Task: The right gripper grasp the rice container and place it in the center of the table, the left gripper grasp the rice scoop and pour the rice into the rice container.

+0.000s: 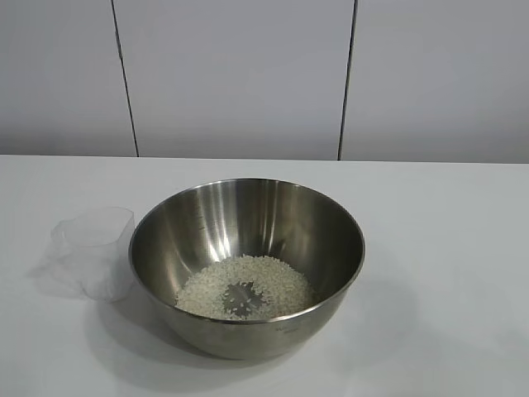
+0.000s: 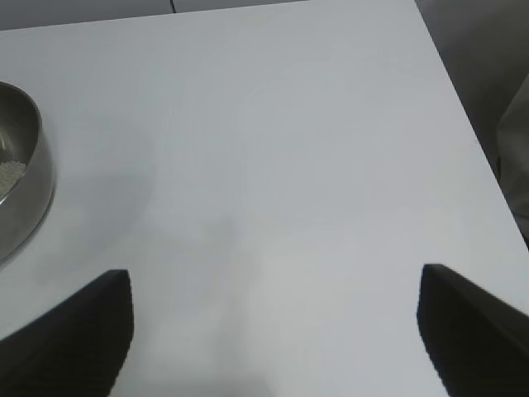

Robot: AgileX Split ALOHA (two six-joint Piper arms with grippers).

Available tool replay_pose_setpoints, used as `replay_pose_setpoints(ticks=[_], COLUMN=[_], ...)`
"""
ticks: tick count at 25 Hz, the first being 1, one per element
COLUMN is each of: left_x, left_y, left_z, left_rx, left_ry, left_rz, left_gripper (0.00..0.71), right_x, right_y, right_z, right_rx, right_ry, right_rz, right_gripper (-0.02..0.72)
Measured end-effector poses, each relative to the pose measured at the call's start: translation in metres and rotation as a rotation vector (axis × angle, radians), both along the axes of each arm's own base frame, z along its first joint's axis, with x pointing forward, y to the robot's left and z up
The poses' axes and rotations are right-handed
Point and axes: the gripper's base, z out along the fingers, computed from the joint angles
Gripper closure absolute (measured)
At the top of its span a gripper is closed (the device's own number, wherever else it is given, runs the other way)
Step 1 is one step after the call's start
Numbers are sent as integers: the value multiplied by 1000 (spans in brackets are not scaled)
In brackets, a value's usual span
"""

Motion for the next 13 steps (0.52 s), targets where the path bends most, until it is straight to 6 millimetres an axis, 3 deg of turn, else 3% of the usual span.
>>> replay_pose_setpoints(ticks=[13], left_x=[0], left_y=[0], left_z=[-2], left_rx=[-5], left_ry=[-7], left_rz=[2], left_gripper=[23], right_x=[0], right_y=[0], right_z=[0], right_rx=[0], right_ry=[0], right_rz=[0], right_gripper=[64])
